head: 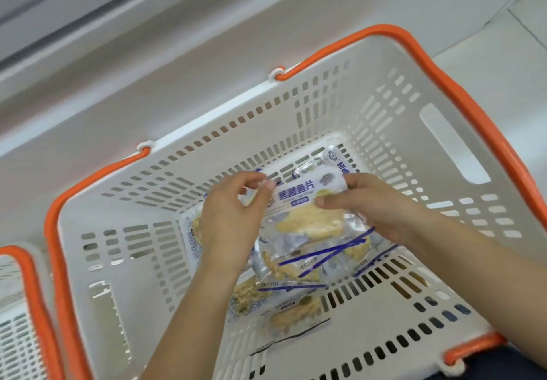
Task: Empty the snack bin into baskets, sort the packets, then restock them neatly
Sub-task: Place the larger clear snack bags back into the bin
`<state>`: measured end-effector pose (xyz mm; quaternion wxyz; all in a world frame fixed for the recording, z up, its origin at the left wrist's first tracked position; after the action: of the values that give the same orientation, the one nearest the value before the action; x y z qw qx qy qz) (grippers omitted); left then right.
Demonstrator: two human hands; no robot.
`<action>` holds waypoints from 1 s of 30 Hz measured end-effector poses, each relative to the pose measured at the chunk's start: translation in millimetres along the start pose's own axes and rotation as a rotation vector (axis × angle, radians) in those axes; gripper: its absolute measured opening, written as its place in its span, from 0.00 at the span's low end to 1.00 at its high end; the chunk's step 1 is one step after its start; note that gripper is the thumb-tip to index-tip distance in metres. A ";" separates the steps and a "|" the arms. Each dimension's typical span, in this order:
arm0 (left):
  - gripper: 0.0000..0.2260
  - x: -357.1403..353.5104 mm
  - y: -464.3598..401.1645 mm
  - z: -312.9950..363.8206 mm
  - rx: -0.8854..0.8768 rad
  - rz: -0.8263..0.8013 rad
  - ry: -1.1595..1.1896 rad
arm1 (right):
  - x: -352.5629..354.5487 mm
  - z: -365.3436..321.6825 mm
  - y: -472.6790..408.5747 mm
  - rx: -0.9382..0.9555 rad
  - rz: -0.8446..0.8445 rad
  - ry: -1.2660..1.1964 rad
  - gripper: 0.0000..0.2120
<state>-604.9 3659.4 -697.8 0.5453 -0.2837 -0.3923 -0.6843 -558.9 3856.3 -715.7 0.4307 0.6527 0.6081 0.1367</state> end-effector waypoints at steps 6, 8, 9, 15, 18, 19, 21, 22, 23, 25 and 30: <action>0.23 -21.3 -4.9 -91.9 0.212 -0.284 -0.476 | 39.6 -1.3 -21.9 0.055 0.329 0.164 0.43; 0.26 -31.5 0.5 -93.0 0.160 -0.270 -0.504 | 55.1 8.4 -35.8 0.014 0.357 0.071 0.60; 0.26 -36.3 1.7 -88.4 0.123 -0.222 -0.500 | 63.4 15.4 -43.1 -0.002 0.358 0.048 0.65; 0.28 -70.0 2.1 -54.2 0.111 -0.312 -0.498 | 56.7 15.5 -41.2 -0.044 0.357 -0.021 0.41; 0.18 -61.0 0.1 -55.2 0.392 -0.237 0.123 | 56.6 12.2 -39.7 -0.045 0.350 -0.072 0.43; 0.13 -51.9 -0.1 -56.7 0.440 -0.153 0.293 | 57.9 12.0 -40.7 -0.038 0.355 -0.075 0.43; 0.06 -27.9 0.4 -55.3 0.407 0.002 0.445 | 55.2 10.8 -40.4 -0.011 0.327 -0.070 0.41; 0.05 -15.5 -0.2 -51.5 0.340 0.029 0.465 | 51.8 10.3 -39.6 -0.008 0.312 -0.067 0.44; 0.05 -4.4 -1.1 -45.0 0.260 0.006 0.477 | 46.6 9.2 -38.2 -0.010 0.283 -0.057 0.49; 0.07 5.8 -2.0 -27.7 0.119 -0.155 0.453 | 37.3 7.3 -33.1 -0.021 0.208 -0.034 0.55; 0.07 -24.0 6.1 8.3 -0.030 -0.274 0.250 | 7.8 3.9 -9.5 -0.123 -0.172 -0.022 0.24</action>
<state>-593.5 3678.4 -711.7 0.4870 -0.1486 -0.3461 -0.7880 -560.9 3860.8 -727.6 0.4866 0.5721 0.6475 0.1291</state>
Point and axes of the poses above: each hand's wrist, its own y-axis away from the middle knuckle, its own x-axis out of the back of the hand, z = x × y, the point moved 1 cm from there along -y, towards the middle knuckle, and after that the axes turned 15 degrees about -y, right-handed, at the moved point
